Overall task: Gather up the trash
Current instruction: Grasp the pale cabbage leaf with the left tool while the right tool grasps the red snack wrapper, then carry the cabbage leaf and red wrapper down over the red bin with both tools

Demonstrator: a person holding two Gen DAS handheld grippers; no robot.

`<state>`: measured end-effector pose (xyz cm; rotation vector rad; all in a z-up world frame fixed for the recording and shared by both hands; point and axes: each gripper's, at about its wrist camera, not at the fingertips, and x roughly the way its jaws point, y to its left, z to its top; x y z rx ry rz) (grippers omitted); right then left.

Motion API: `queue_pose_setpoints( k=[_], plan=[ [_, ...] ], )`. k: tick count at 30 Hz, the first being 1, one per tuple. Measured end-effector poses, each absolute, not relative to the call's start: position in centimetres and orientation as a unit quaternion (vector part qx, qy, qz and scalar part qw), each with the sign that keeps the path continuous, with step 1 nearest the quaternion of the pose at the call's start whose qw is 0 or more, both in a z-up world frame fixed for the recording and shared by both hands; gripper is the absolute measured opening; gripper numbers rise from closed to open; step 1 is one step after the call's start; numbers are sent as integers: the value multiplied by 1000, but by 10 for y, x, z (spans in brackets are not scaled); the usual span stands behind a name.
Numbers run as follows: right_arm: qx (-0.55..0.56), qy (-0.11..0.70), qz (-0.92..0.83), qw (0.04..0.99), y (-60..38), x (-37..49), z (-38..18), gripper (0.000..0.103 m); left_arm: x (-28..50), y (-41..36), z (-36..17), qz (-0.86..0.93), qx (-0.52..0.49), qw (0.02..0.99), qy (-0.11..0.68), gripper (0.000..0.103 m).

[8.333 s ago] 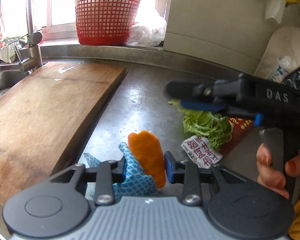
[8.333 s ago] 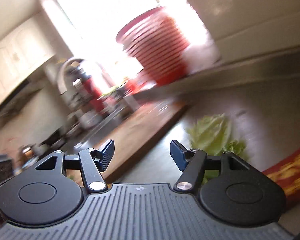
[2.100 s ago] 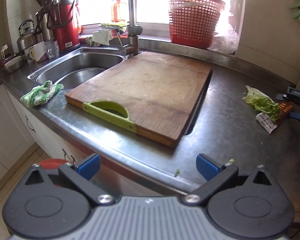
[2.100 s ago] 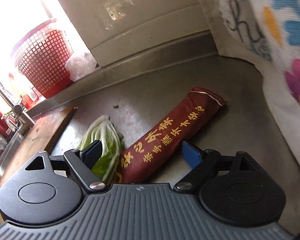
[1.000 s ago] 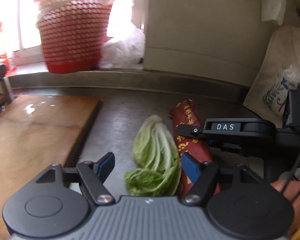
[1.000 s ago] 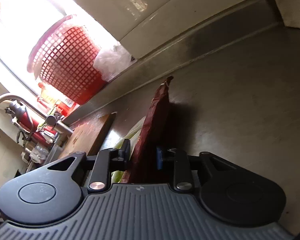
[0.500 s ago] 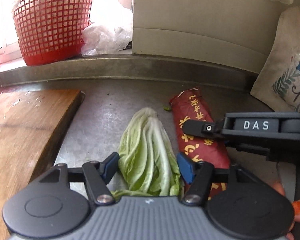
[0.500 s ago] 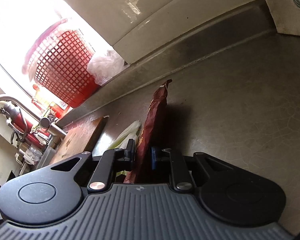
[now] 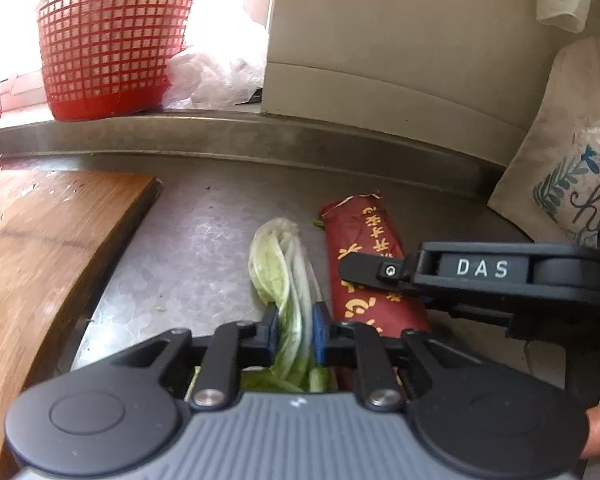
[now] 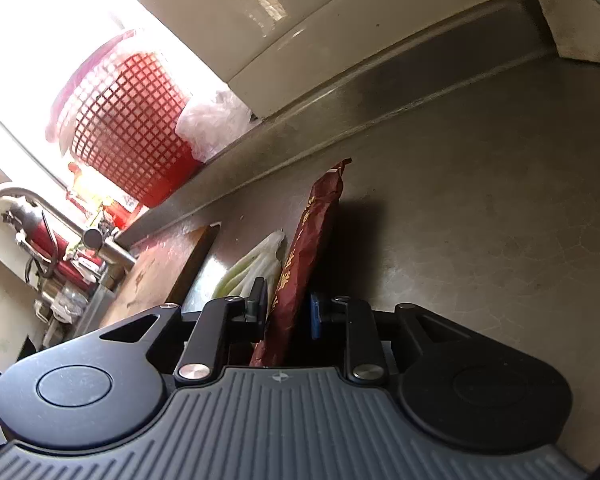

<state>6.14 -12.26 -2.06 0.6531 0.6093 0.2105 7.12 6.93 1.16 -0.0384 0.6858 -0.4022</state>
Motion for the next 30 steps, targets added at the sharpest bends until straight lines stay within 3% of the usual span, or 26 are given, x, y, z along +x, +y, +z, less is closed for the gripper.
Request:
queue_pose_setpoints(
  k=[11,30],
  plan=[
    [252,284,131,916,-101,64,-13,18,41,96,22,-120,-46,935,330,11],
    [206,249,146,935,-83,68,-5,15,-71,156,56,12,-79,944,320,11]
  ],
)
